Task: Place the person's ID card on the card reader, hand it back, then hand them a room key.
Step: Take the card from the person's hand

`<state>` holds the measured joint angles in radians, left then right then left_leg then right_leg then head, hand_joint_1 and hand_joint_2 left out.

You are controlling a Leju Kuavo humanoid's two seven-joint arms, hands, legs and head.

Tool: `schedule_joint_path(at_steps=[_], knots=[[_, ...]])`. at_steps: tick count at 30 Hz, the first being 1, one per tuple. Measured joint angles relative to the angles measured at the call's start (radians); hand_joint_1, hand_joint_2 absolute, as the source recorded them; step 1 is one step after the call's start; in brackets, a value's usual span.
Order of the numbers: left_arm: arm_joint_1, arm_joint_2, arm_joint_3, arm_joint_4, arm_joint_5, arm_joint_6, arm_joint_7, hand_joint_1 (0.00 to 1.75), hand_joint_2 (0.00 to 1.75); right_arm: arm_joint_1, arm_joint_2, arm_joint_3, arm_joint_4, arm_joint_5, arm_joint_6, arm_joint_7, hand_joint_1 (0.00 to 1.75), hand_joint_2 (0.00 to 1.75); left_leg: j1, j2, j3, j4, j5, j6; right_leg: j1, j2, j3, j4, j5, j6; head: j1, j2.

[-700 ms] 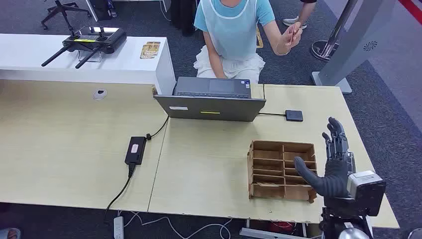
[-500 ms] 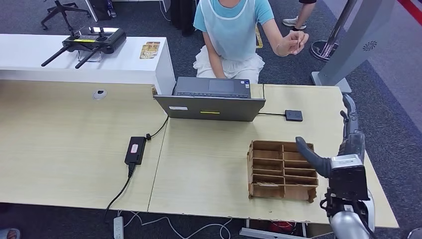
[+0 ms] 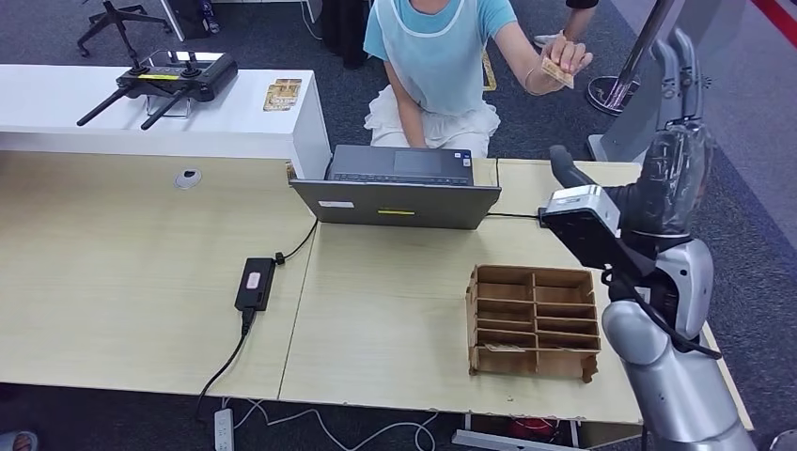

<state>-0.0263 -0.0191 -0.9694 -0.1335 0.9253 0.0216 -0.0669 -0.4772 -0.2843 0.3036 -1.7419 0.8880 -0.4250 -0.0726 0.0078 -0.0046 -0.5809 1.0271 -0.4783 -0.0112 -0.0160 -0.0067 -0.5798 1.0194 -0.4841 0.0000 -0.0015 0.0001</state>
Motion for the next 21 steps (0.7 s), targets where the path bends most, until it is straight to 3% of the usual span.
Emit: schedule_joint_path(at_steps=[8,15,21], knots=[[-0.014,0.003,-0.029,-0.004,-0.031,-0.001,0.020,0.00,0.00,-0.191,-0.008,0.076,0.130,0.107,0.061,0.074,0.00,1.75,0.000,0.000,0.000,0.000,0.001,0.000,0.000,0.000,0.000,0.000,0.001,0.000,0.000,0.000],[-0.033,0.010,-0.058,-0.013,-0.052,-0.033,0.062,0.00,0.00,-0.465,0.006,0.207,0.423,0.250,0.154,0.100,0.00,1.75,0.000,0.000,-0.001,0.000,0.002,-0.001,0.000,0.000,-0.001,0.001,0.003,-0.001,0.000,0.000],[-0.048,0.012,-0.074,-0.017,-0.069,-0.032,0.072,0.00,0.00,-0.573,0.059,0.294,0.669,0.301,0.155,0.135,0.00,1.75,0.001,-0.001,-0.001,0.000,0.003,-0.002,0.001,0.000,-0.001,0.001,0.003,-0.001,0.000,0.000]])
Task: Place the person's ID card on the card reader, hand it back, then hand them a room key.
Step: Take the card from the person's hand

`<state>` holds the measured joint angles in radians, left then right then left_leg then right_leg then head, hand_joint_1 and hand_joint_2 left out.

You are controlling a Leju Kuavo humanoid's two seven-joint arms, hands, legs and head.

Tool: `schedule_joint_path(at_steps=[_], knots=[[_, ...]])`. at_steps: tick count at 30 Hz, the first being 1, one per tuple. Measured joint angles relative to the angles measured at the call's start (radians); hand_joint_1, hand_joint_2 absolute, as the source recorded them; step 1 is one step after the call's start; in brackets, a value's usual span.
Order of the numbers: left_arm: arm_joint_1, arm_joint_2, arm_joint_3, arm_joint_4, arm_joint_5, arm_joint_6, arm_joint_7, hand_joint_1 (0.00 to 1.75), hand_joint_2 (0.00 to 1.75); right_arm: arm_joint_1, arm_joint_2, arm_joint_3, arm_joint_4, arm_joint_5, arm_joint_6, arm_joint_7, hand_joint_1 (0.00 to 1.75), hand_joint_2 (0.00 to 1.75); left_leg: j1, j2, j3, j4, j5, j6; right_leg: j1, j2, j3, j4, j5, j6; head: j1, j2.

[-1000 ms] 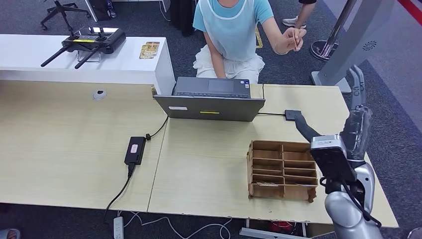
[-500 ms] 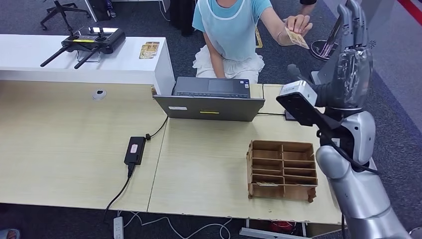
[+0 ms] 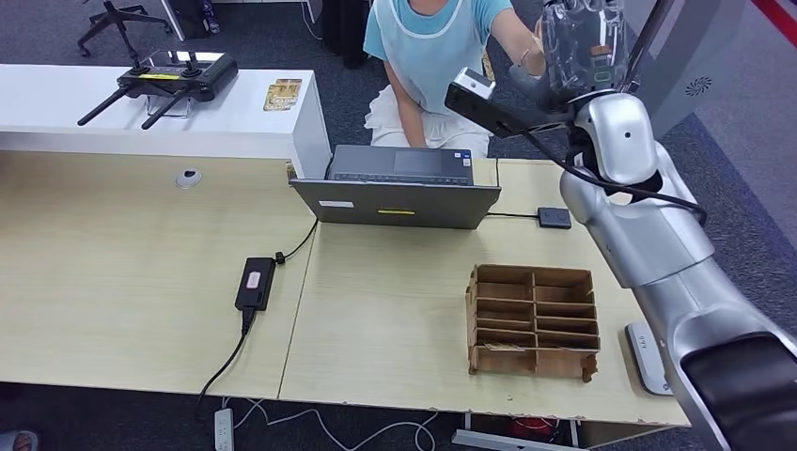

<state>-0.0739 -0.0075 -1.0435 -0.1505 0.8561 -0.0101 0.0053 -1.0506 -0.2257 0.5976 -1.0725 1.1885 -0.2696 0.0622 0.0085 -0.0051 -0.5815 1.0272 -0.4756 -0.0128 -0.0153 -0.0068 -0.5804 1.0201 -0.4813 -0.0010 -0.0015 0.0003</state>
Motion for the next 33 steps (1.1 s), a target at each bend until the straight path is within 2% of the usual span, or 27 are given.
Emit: schedule_joint_path(at_steps=[9,19,20,23,24,26,30,33], knots=[[-0.011,0.000,-0.020,-0.006,-0.014,0.010,0.010,0.00,0.00,-0.048,0.038,0.051,0.250,0.019,-0.049,0.003,0.00,1.75,0.000,-0.001,0.000,0.000,0.000,0.000,0.000,0.000,0.000,0.000,0.000,0.000,0.000,0.000],[-0.010,0.004,-0.020,-0.007,-0.012,0.013,0.010,0.00,0.00,-0.084,0.041,0.057,0.368,0.027,-0.049,0.016,0.00,1.75,0.000,0.000,0.000,0.000,0.000,0.000,0.000,0.000,0.000,0.000,0.000,0.000,0.000,0.000],[-0.010,0.004,-0.020,-0.007,-0.012,0.014,0.009,0.00,0.00,-0.084,0.041,0.057,0.374,0.027,-0.049,0.017,0.12,1.75,0.000,0.000,0.000,0.000,0.000,0.000,0.000,0.000,0.000,0.000,0.000,0.000,0.000,0.000],[-0.010,0.004,-0.020,-0.007,-0.012,0.017,0.009,0.00,0.00,-0.085,0.041,0.057,0.387,0.027,-0.050,0.019,1.14,1.75,0.000,0.000,0.000,0.000,0.000,0.000,0.000,0.000,-0.001,0.000,0.000,0.000,0.000,0.000],[-0.010,0.004,-0.020,-0.007,-0.012,0.018,0.008,0.00,0.00,-0.085,0.041,0.057,0.390,0.026,-0.051,0.019,1.36,1.75,0.000,0.000,0.000,0.000,0.000,0.000,0.000,0.000,-0.001,0.000,0.000,0.000,0.000,0.000],[-0.010,0.004,-0.020,-0.007,-0.012,0.020,0.008,0.00,0.00,-0.085,0.041,0.057,0.395,0.026,-0.052,0.019,1.36,1.75,0.000,0.000,0.000,0.000,0.000,0.000,0.000,0.000,-0.001,0.000,0.000,0.000,0.000,0.000],[-0.010,0.004,-0.020,-0.007,-0.013,0.021,0.008,0.00,0.00,-0.085,0.041,0.057,0.403,0.027,-0.052,0.018,1.75,1.75,0.000,0.000,0.000,0.000,0.000,0.000,0.000,0.000,-0.001,0.000,0.000,0.000,0.000,0.000],[-0.010,0.004,-0.020,-0.007,-0.014,0.022,0.008,0.00,0.00,-0.085,0.041,0.057,0.408,0.027,-0.052,0.018,1.75,1.75,0.000,0.000,0.000,0.000,0.000,0.000,0.000,0.000,-0.001,0.000,0.000,0.000,0.000,0.000]])
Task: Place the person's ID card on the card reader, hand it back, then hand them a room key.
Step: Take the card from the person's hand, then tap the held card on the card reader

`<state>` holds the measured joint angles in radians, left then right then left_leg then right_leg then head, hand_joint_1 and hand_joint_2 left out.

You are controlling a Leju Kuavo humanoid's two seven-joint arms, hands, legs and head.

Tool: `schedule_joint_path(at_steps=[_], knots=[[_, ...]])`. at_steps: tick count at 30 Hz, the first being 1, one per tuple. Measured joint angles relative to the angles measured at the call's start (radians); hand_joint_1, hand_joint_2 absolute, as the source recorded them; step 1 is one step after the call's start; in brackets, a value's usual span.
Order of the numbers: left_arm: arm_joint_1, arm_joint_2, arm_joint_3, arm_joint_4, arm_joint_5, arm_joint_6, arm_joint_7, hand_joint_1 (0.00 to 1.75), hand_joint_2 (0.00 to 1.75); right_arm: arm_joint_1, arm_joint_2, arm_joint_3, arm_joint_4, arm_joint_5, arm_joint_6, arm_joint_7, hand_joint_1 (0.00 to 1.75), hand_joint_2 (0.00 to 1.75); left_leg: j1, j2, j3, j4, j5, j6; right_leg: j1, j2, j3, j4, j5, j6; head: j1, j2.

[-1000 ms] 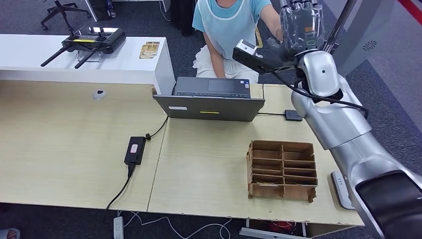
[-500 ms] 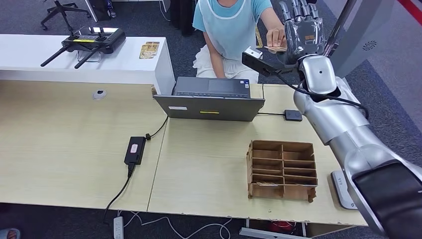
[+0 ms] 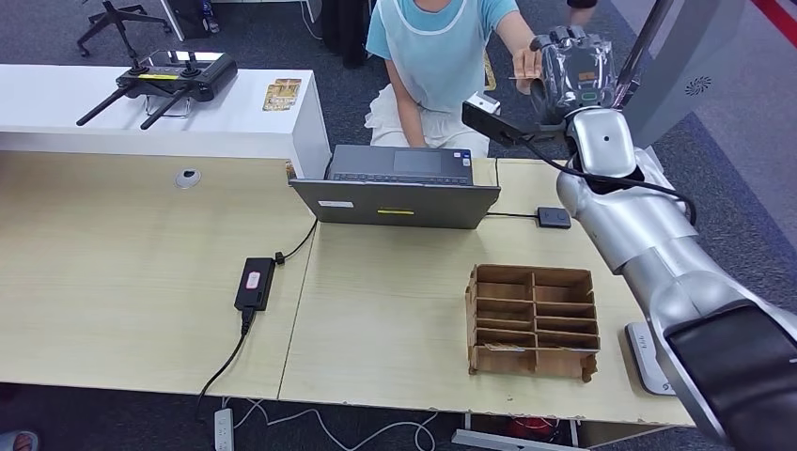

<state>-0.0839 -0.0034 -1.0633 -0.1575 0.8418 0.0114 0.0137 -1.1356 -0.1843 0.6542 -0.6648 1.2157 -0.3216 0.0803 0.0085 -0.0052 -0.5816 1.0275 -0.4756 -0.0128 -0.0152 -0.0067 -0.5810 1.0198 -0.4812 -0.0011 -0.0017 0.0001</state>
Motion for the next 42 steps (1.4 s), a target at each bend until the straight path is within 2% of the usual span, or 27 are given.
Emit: schedule_joint_path(at_steps=[19,26,33,38,42], knots=[[0.000,0.000,0.000,0.000,-0.001,0.008,0.000,0.00,0.00,0.000,0.000,-0.003,0.003,0.000,-0.042,-0.016,1.75,1.75,0.000,0.000,0.000,0.000,0.000,0.000,0.000,0.000,0.000,0.000,0.000,0.000,0.000,0.000],[0.000,0.000,0.000,0.000,-0.005,0.010,0.000,0.00,0.00,0.004,0.000,-0.013,-0.004,-0.004,-0.108,-0.018,1.75,1.75,0.000,0.000,0.000,0.000,0.000,0.000,0.000,0.000,0.000,0.000,0.000,0.000,0.000,0.000],[0.001,0.000,-0.001,0.000,-0.005,0.011,-0.003,0.00,0.00,0.057,-0.002,-0.098,-0.093,-0.145,-0.163,-0.028,1.75,1.75,0.000,0.000,0.000,0.000,0.000,0.000,0.000,0.000,0.000,0.000,0.000,0.000,0.000,0.000],[0.011,-0.002,-0.001,0.000,0.004,0.010,-0.022,0.00,0.00,0.123,-0.048,-0.196,-0.225,-0.209,-0.161,-0.051,1.75,1.75,0.000,-0.002,-0.001,0.000,0.000,0.000,0.000,-0.002,0.000,-0.001,0.000,0.000,0.000,0.000],[0.020,-0.003,0.000,0.000,0.022,0.010,-0.035,0.00,0.00,0.183,-0.118,-0.279,-0.307,-0.313,-0.127,-0.092,1.75,1.75,0.000,-0.003,-0.001,0.001,-0.001,0.001,0.000,-0.003,0.000,-0.002,0.000,0.000,0.000,0.000]])
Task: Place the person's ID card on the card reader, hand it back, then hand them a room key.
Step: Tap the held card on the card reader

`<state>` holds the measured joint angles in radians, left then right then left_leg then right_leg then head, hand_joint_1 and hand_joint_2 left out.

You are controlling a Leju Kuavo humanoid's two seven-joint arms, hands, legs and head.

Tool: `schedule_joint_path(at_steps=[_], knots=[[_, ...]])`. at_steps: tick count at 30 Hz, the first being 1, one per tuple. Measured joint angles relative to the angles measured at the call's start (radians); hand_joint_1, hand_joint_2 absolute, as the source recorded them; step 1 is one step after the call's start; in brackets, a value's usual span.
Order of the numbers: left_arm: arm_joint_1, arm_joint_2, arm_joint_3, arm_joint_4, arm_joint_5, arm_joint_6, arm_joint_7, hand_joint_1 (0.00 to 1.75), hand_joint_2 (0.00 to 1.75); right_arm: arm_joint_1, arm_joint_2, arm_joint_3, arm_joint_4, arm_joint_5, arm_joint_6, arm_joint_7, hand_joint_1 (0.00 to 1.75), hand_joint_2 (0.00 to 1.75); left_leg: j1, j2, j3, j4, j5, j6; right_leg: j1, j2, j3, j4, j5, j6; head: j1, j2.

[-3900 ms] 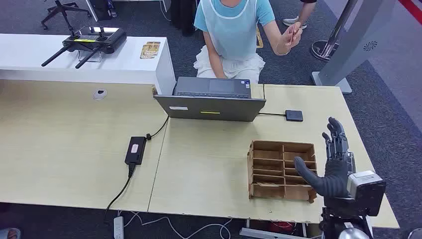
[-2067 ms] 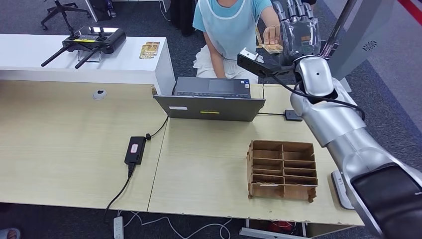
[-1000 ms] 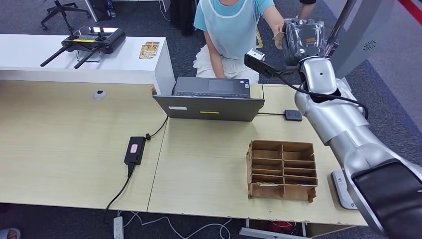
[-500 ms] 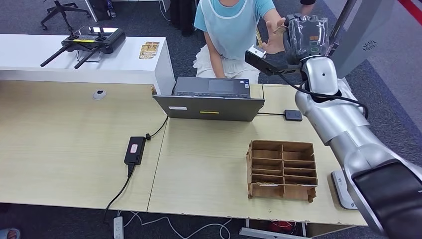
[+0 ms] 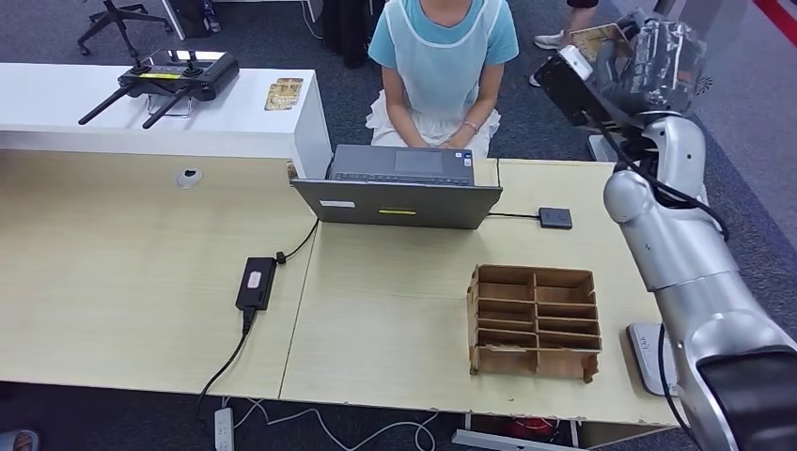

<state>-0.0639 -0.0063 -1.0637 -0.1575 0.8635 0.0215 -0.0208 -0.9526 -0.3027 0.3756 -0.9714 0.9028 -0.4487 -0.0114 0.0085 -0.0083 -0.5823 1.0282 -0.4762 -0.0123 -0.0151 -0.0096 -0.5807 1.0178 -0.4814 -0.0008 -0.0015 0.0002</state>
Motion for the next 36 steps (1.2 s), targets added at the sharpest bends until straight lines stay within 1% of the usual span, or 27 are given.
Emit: schedule_joint_path(at_steps=[4,8,10,12,15,22,25,27,31,33,36], knots=[[0.014,-0.002,0.001,0.000,0.017,0.001,-0.002,0.00,0.00,0.080,-0.067,-0.118,-0.065,-0.206,0.102,-0.047,1.75,1.75,0.000,-0.001,-0.001,0.000,0.000,0.001,0.000,-0.001,0.000,0.000,0.000,0.000,0.000,0.000],[0.018,-0.003,0.006,0.000,0.039,0.001,-0.004,0.00,0.00,0.143,-0.100,-0.234,-0.102,-0.531,0.339,-0.085,1.75,1.75,0.000,-0.001,-0.001,0.000,-0.001,0.001,0.000,0.000,0.000,0.000,0.000,0.000,0.000,0.000],[0.022,-0.004,0.009,0.000,0.047,0.001,-0.006,0.00,0.00,0.167,-0.110,-0.289,-0.109,-0.636,0.407,-0.103,1.75,1.75,0.000,-0.001,-0.001,0.000,-0.001,0.001,0.000,-0.001,0.000,0.000,0.000,0.000,0.000,0.000],[0.026,-0.006,0.012,0.000,0.050,0.001,-0.007,0.00,0.00,0.182,-0.118,-0.333,-0.111,-0.679,0.431,-0.112,1.75,1.75,0.000,-0.001,-0.001,0.000,-0.001,0.001,0.000,-0.001,-0.001,0.000,0.000,0.000,0.000,0.000],[0.026,-0.007,0.015,0.000,0.050,0.001,-0.010,0.00,0.00,0.196,-0.126,-0.368,-0.116,-0.690,0.438,-0.115,1.75,1.75,0.000,0.000,-0.001,0.000,-0.001,0.001,0.000,0.000,-0.001,0.000,0.000,0.000,0.000,0.000],[0.026,-0.008,0.017,0.000,0.050,0.001,-0.014,0.00,0.00,0.205,-0.133,-0.397,-0.119,-0.693,0.438,-0.115,1.75,1.75,0.000,0.001,-0.001,0.000,-0.001,0.001,0.000,0.001,-0.001,0.001,0.000,0.000,0.000,0.000],[0.026,-0.008,0.018,0.000,0.055,0.001,-0.016,0.00,0.00,0.215,-0.137,-0.410,-0.125,-0.751,0.458,-0.115,1.75,1.75,0.000,0.001,-0.001,0.000,-0.001,0.001,0.000,0.001,-0.001,0.000,0.000,0.000,0.000,0.000],[0.026,-0.009,0.022,0.000,0.063,0.001,-0.017,0.00,0.00,0.236,-0.146,-0.431,-0.132,-0.841,0.508,-0.115,1.75,1.75,0.000,0.000,-0.001,0.000,-0.001,0.001,0.000,0.000,-0.001,0.000,0.000,0.000,0.000,0.000],[0.030,-0.011,0.035,0.000,0.084,0.001,-0.024,0.00,0.00,0.311,-0.192,-0.476,-0.142,-1.028,0.668,-0.100,1.75,1.75,0.000,-0.002,-0.002,0.000,-0.001,0.001,0.000,-0.002,-0.001,-0.001,0.000,0.000,0.000,0.000],[0.034,-0.011,0.040,0.000,0.090,0.000,-0.026,0.00,0.00,0.349,-0.226,-0.491,-0.140,-1.076,0.728,-0.092,1.75,1.75,0.000,-0.003,-0.002,0.000,-0.001,0.001,0.000,-0.002,-0.001,-0.001,0.000,0.001,0.000,0.000],[0.040,-0.010,0.047,0.000,0.096,0.000,-0.030,0.00,0.00,0.398,-0.277,-0.502,-0.127,-1.116,0.785,-0.078,1.75,1.75,0.000,-0.003,-0.002,0.000,-0.002,0.002,0.000,-0.002,-0.001,-0.001,-0.001,0.001,0.000,0.000]])
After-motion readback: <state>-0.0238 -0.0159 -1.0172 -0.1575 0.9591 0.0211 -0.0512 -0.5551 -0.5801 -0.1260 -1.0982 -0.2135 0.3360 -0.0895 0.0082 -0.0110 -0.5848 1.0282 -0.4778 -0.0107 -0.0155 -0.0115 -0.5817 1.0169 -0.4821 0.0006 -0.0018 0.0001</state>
